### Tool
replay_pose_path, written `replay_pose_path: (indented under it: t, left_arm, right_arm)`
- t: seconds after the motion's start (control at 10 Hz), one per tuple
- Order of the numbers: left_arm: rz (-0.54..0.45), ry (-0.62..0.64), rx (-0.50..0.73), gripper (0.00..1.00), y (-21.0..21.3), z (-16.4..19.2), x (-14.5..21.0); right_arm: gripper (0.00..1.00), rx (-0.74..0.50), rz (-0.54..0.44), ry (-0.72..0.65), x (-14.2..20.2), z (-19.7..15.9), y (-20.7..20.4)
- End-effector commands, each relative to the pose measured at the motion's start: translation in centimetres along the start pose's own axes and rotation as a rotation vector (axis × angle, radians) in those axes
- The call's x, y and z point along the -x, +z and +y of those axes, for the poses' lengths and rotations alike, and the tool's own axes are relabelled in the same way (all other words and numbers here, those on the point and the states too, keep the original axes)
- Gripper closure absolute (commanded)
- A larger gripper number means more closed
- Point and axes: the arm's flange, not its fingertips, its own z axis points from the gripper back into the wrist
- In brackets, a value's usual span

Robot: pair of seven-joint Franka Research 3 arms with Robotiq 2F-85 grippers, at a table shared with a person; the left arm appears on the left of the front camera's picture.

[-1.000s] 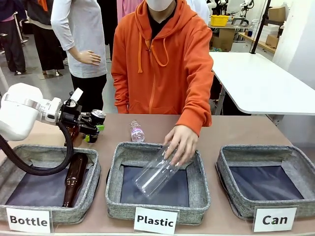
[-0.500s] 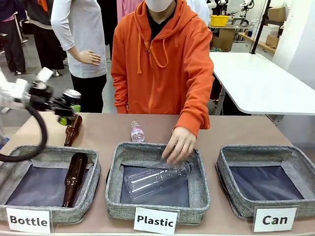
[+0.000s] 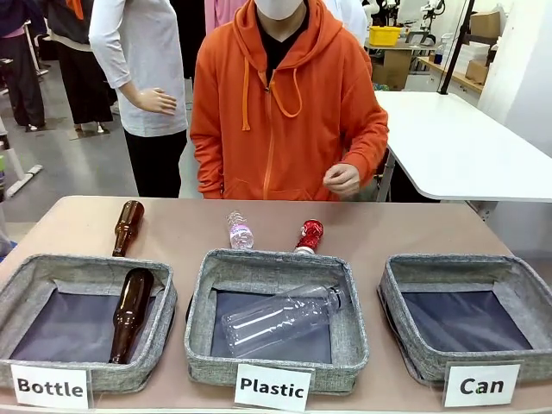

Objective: Sort the can waste into the basket.
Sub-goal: Pick up the can waste from the table and place it in the right Fabric basket.

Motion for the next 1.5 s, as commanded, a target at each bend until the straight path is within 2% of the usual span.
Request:
replay_pose_path:
  t: [0.0, 0.2, 0.3, 0.4, 0.8, 0.9, 1.0, 1.1, 1.2, 1.4]
  left_arm:
    - [0.014, -0.059, 0.074, 1.00, -1.0, -3.7, 0.9]
    - [0.026, -0.079, 0.101, 1.00, -3.0, -5.0, 2.2]
    - [0.081, -0.030, 0.119, 1.00, -3.7, -3.8, 2.8]
    - [0.013, -0.047, 0.103, 1.00, -1.7, -5.0, 1.5]
    - [0.029, -0.041, 0.104, 1.00, -2.3, -4.9, 2.2]
    - [-0.001, -0.011, 0.017, 1.00, -8.2, -5.4, -0.8]
    - [-0.028, -0.037, -0.037, 1.00, -14.6, -5.5, -4.3]
    - [0.003, -0.099, 0.008, 1.00, -19.5, -6.1, -6.9]
    - [0.032, -0.128, 0.072, 1.00, -24.2, -5.6, -9.0]
    - [0.055, -0.162, 0.058, 1.00, -32.9, -4.6, -11.7]
  right_arm:
    - [0.00, -0.024, -0.018, 0.024, -0.3, 0.1, 0.1]
    - [0.00, -0.024, -0.018, 0.024, -0.3, 0.1, 0.1]
    - [0.00, -0.024, -0.018, 0.024, -0.3, 0.1, 0.1]
    - [0.00, -0.024, -0.018, 0.024, -0.3, 0.1, 0.1]
    - [0.00, -0.001, 0.000, 0.000, 0.0, 0.0, 0.0]
    - [0.00, 0.022, 0.006, 0.020, 0.1, 1.5, 1.3]
    - [0.00, 0.085, 0.032, 0.019, -0.1, 1.8, 2.0]
    - [0.00, 0.209, -0.083, 0.034, -0.2, 1.5, 3.1]
    - [0.00, 0.211, -0.075, 0.057, 0.4, 1.6, 4.8]
    - [0.00, 0.196, 0.062, 0.043, 1.8, 1.0, 8.4]
